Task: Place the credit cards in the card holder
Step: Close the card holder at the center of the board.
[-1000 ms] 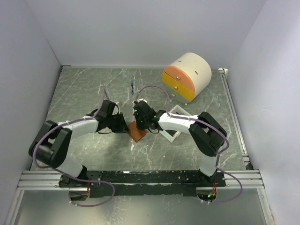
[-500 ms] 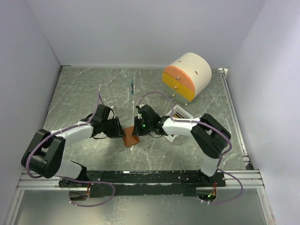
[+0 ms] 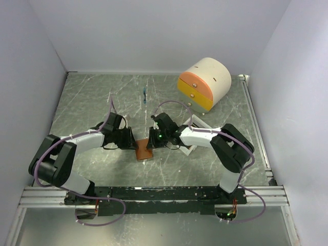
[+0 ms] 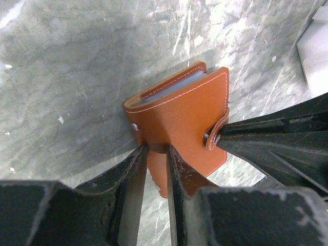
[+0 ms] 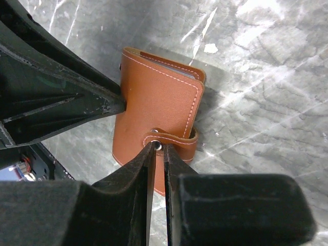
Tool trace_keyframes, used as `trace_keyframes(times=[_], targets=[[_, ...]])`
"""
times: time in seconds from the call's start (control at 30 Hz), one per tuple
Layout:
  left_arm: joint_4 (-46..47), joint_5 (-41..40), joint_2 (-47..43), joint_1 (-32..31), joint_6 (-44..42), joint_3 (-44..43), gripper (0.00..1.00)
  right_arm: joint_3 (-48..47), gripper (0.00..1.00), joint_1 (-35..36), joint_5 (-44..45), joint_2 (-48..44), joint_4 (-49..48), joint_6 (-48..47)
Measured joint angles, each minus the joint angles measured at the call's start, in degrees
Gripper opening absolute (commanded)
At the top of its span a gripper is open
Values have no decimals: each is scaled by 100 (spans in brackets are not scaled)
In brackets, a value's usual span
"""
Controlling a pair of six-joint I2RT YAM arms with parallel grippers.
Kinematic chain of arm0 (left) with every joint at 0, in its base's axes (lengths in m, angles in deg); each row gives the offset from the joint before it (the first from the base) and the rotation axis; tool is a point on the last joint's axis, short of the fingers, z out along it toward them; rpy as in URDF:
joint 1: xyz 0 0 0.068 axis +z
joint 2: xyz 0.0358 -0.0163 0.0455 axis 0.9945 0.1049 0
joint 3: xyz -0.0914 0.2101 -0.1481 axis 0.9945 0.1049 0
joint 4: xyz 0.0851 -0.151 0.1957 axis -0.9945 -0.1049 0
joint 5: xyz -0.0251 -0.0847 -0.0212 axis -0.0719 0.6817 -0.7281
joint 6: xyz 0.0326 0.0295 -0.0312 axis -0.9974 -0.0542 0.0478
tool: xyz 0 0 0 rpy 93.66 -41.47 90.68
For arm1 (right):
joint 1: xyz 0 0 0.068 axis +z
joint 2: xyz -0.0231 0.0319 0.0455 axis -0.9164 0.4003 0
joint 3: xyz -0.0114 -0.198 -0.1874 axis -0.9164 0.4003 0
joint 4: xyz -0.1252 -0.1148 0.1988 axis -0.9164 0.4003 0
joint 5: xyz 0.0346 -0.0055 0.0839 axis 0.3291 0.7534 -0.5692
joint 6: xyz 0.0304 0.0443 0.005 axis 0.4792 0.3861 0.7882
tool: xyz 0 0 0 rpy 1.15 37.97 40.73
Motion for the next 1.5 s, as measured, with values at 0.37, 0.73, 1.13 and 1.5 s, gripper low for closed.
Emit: trace_keyframes(times=[0.37,0.73,1.13,1.5], targets=[[28,79,24,0,-42,0,34,-96,13,-83,-138,44,179,-46],[55,114,46,0,-35,0,34,-50,13,-28,-181,83,-66,138],[105,125,46,0,4,28,33,-50,12,59,26,105,-125,319],[190,138,55,-2,48,70,33,-328,12,258,592,142,280,323]])
